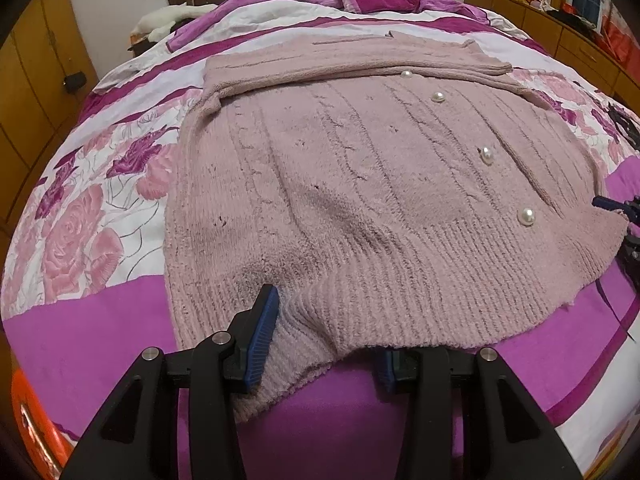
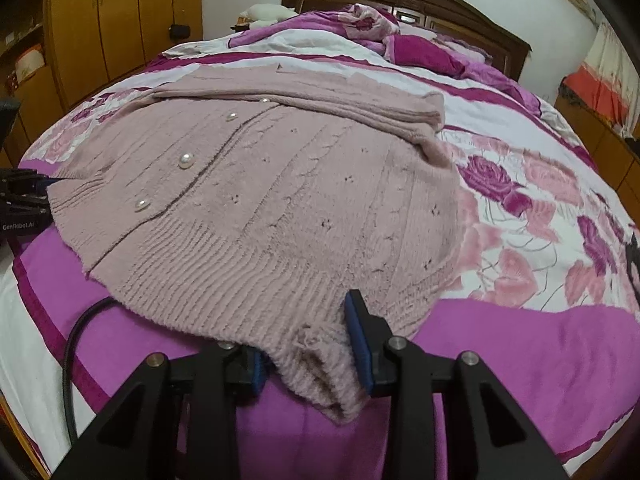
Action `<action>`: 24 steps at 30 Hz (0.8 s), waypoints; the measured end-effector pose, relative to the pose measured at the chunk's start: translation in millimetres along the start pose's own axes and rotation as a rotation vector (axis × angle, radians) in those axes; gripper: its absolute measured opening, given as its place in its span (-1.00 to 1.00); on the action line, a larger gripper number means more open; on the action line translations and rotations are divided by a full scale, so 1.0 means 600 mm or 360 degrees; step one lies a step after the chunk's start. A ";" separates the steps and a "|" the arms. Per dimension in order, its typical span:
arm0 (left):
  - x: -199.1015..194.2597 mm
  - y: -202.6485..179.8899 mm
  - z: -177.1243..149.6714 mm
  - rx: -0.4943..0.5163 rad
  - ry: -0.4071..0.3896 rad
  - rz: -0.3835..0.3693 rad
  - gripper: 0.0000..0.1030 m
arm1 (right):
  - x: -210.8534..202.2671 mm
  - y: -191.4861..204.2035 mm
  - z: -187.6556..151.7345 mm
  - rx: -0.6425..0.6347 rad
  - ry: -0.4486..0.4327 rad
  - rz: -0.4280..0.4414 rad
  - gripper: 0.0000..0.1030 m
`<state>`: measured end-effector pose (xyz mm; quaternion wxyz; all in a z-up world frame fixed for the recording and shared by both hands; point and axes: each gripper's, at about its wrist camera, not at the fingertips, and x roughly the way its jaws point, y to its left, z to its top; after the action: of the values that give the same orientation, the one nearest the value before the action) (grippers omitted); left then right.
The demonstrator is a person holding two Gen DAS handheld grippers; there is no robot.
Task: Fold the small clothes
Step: 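Grasp the ribbed hem with both grippers and lift it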
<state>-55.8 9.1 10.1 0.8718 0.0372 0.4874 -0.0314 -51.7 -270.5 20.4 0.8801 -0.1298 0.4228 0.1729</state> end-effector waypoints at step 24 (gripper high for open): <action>-0.096 0.023 0.047 -0.0182 -0.0367 -0.0115 -1.00 | -0.080 -0.002 0.074 0.0093 -0.0303 0.0031 -0.77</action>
<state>-60.9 21.0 74.6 0.9211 -0.0340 0.3859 -0.0391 -48.0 -264.2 85.2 0.9180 -0.0830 0.3432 0.1807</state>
